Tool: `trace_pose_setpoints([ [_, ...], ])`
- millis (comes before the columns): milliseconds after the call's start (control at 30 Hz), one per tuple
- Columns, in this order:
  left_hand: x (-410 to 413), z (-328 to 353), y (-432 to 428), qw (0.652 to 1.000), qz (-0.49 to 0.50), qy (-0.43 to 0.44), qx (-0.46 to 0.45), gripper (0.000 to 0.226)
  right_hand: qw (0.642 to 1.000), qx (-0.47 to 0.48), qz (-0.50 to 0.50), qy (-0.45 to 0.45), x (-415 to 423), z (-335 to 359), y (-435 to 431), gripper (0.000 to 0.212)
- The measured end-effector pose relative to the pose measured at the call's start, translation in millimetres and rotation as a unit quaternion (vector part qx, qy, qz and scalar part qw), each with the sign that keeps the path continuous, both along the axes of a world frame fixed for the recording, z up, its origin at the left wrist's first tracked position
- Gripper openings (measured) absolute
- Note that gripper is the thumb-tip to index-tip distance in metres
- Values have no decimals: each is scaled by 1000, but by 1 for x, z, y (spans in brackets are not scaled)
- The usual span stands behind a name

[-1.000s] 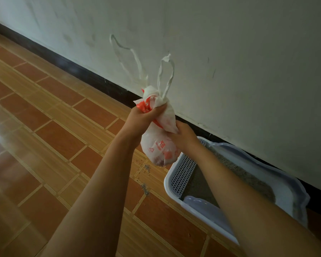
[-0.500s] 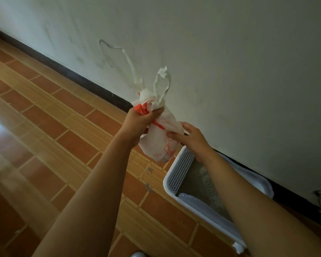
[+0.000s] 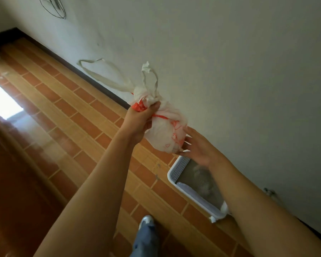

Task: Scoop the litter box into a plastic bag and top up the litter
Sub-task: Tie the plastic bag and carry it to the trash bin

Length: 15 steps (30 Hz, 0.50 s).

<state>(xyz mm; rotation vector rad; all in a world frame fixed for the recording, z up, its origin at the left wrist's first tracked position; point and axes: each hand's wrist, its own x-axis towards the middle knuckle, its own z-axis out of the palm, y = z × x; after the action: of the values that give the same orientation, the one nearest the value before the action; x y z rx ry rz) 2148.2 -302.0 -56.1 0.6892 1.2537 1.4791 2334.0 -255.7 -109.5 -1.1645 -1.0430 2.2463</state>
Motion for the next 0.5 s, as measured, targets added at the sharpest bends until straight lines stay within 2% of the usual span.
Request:
trace_pose_setpoints([
  [67,-3,43,-20,1000,11,1,3,17,1000,-10,-4,-6,-1,46,-13,28],
  [200,-17,110,-53,998,55,11,5,12,1000,-5,-1,-11,-12,121,-39,24],
  [500,-80,177,-104,992,128,-5,17,14,995,38,65,-72,-100,185,-68,18],
])
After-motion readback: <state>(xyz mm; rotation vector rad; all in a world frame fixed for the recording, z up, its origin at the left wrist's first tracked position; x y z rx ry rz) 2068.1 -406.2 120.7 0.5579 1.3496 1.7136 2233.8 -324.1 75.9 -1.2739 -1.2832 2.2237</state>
